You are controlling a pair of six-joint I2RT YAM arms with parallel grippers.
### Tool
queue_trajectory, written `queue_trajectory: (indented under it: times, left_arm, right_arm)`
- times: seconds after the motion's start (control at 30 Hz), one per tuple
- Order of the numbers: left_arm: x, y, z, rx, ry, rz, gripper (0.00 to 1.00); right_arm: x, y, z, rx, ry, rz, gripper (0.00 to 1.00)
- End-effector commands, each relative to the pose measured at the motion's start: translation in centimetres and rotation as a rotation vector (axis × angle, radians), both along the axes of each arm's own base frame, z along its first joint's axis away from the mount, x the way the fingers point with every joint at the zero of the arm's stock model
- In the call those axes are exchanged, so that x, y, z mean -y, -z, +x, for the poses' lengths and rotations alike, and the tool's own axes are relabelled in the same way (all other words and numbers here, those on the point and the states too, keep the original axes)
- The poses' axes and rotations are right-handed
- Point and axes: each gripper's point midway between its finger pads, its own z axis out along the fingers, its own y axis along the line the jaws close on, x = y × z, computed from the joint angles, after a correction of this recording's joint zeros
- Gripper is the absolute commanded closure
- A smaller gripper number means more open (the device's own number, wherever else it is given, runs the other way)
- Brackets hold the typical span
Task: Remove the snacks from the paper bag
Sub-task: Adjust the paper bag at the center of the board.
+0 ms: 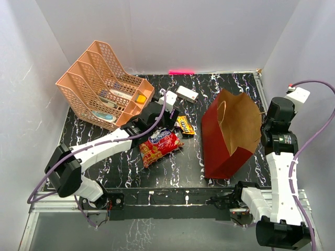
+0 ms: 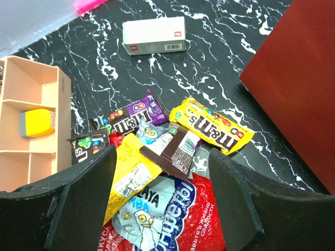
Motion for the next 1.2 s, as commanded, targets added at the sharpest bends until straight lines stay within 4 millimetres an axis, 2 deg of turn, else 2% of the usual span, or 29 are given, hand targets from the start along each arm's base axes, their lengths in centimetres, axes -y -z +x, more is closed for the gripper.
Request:
queue_trajectory:
  times: [0.0, 0.07, 0.23, 0.37, 0.43, 0.5, 0.6, 0.7, 0.83, 0.93, 1.03, 1.1, 1.17]
  left_arm:
    - [-0.6, -3.9, -0.4, 0.12, -0.012, -0.041, 0.3]
    - [-0.6, -4.0, -0.6, 0.132, -0.015, -0.037, 0.29]
    - [-0.8, -4.4, -0.9, 0.16, -0.047, -0.015, 0.28]
    - [-0.5, -4.2, -1.1, 0.17, -0.058, -0.003, 0.27]
    - [-0.4, -4.2, -1.2, 0.157, -0.065, -0.022, 0.27]
    - [-0.3, -4.4, -1.3, 0.148, -0.067, -0.042, 0.26]
    - [-0.2, -4.2, -1.5, 0.148, -0.059, -0.059, 0.26]
    - [-0.9, -6.0, -1.7, 0.185, -0.076, -0.104, 0.24]
    - [-1.8, -7.0, -1.6, 0.212, -0.117, -0.139, 0.2]
    - [-2.1, -7.5, -1.7, 0.22, -0.119, -0.144, 0.19]
    - [-3.0, -7.5, -0.9, 0.197, -0.142, -0.151, 0.17]
    - [-4.5, -7.4, 0.1, 0.148, -0.179, -0.196, 0.17]
    - [-6.4, -7.8, 1.0, 0.118, -0.236, -0.247, 0.16]
  right_arm:
    - [1.7, -3.3, -1.5, 0.093, 0.105, -0.06, 0.92]
    - [2.0, -3.6, -1.9, 0.09, 0.123, -0.076, 0.92]
    - [2.6, -2.3, -3.1, 0.061, 0.175, -0.096, 0.92]
    - [2.9, -3.5, -4.5, 0.094, 0.199, -0.121, 0.92]
    - [2.2, -3.3, -3.9, 0.107, 0.142, -0.107, 0.92]
    - [1.3, -2.2, -3.0, 0.094, 0.075, -0.086, 0.92]
    - [0.8, -1.2, -2.6, 0.085, 0.04, -0.065, 0.91]
    - [0.2, -1.8, -2.5, 0.109, 0.006, -0.056, 0.86]
    - [-0.3, -2.9, -2.5, 0.127, -0.029, -0.047, 0.78]
    - [-0.8, -3.5, -2.4, 0.144, -0.057, -0.036, 0.65]
    - [-1.4, -4.5, -2.4, 0.165, -0.088, -0.027, 0.32]
    - [-1.9, -5.5, -2.3, 0.189, -0.121, -0.026, 0.17]
    - [-2.6, -6.8, -2.3, 0.217, -0.164, -0.025, 0.1]
